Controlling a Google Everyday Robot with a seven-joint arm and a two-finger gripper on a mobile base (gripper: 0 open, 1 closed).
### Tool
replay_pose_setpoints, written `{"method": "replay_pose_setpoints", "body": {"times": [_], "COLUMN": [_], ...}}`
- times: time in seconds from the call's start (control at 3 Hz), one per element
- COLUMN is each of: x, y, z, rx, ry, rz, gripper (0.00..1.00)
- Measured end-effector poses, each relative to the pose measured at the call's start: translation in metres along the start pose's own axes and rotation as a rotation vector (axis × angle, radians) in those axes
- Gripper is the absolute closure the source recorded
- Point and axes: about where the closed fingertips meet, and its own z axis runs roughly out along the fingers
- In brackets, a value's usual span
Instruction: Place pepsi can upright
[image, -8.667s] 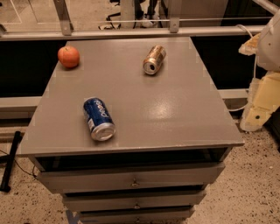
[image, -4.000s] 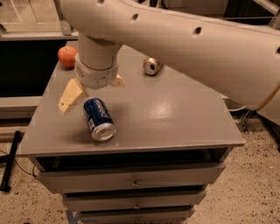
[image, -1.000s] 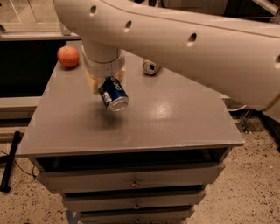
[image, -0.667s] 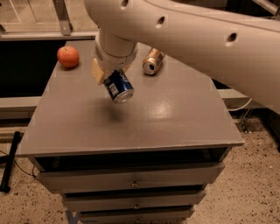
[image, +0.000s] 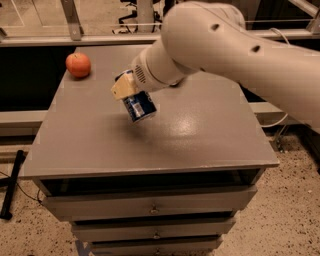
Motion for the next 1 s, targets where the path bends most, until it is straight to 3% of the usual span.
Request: {"method": "replay_pose_setpoints", "body": {"times": [0.33,0.67,1.0], "x": [-0.0158,-0.0155,-0.0166], "y": [0.0029,0.0053,0.0084], "z": [-0.0179,-0.0199,-0.019], "rx": [-0.041,-0.065,-0.141], "ry": [-0.125,-0.151,-0.217], "rz": [0.006,-0.006,-0.011], "gripper": [1.0,1.0,1.0]}}
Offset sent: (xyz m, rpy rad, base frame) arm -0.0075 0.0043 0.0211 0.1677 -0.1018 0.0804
